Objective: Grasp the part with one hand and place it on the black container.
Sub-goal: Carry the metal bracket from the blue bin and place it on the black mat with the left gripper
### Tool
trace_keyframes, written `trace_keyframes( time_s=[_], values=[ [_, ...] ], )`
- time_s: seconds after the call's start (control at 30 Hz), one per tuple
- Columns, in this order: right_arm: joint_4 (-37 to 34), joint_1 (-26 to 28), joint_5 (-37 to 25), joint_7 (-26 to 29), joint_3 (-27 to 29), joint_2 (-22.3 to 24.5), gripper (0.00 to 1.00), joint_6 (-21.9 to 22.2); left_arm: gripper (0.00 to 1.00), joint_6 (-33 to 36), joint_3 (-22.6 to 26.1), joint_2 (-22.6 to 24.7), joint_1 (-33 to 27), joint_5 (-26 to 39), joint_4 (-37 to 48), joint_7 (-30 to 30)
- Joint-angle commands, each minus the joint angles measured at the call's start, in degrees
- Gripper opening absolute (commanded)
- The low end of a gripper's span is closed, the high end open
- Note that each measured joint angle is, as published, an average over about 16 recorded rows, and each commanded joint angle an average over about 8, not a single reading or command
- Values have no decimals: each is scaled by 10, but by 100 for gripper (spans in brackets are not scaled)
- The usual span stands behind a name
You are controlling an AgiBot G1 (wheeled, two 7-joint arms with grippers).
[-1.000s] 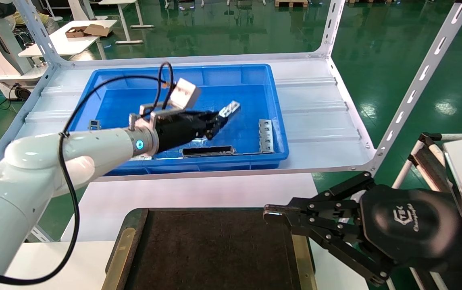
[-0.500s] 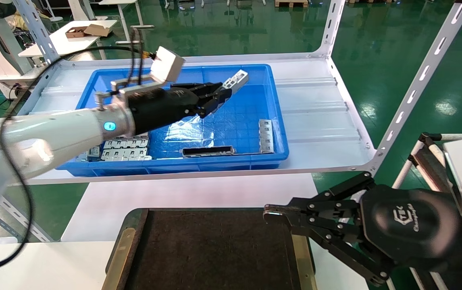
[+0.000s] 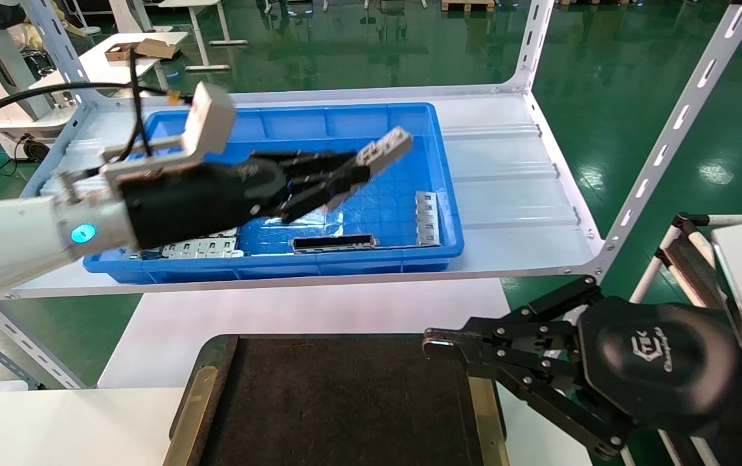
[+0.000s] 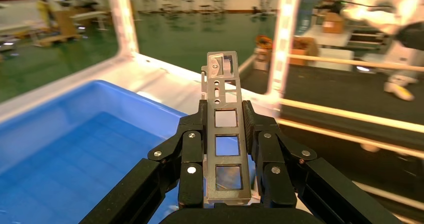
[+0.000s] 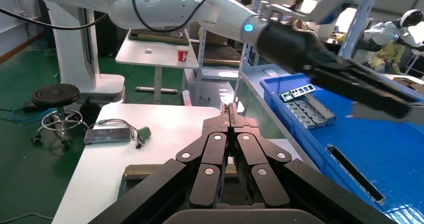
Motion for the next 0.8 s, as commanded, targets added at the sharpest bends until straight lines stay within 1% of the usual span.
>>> trace_keyframes(
  time_s=[0.03,0.17,0.27,0.37,0.5,0.63,0.8],
  values=[
    [0,0,0,0,0,0,0,0,0,16,0,-19,13,-4,-31,-13],
    [0,0,0,0,0,0,0,0,0,14,-2,-67,66,-18,-128,-54],
    [0,0,0,0,0,0,0,0,0,-8,-3,-103,113,-28,-206,-87],
    [0,0,0,0,0,0,0,0,0,-48,-3,-137,163,-32,-283,-121],
    [0,0,0,0,-1,0,0,0,0,-124,2,-173,229,-30,-373,-165],
    [0,0,0,0,-1,0,0,0,0,-210,12,-193,294,-21,-440,-200],
    [0,0,1,0,-1,0,0,0,0,-305,32,-184,356,-2,-470,-225]
  ],
)
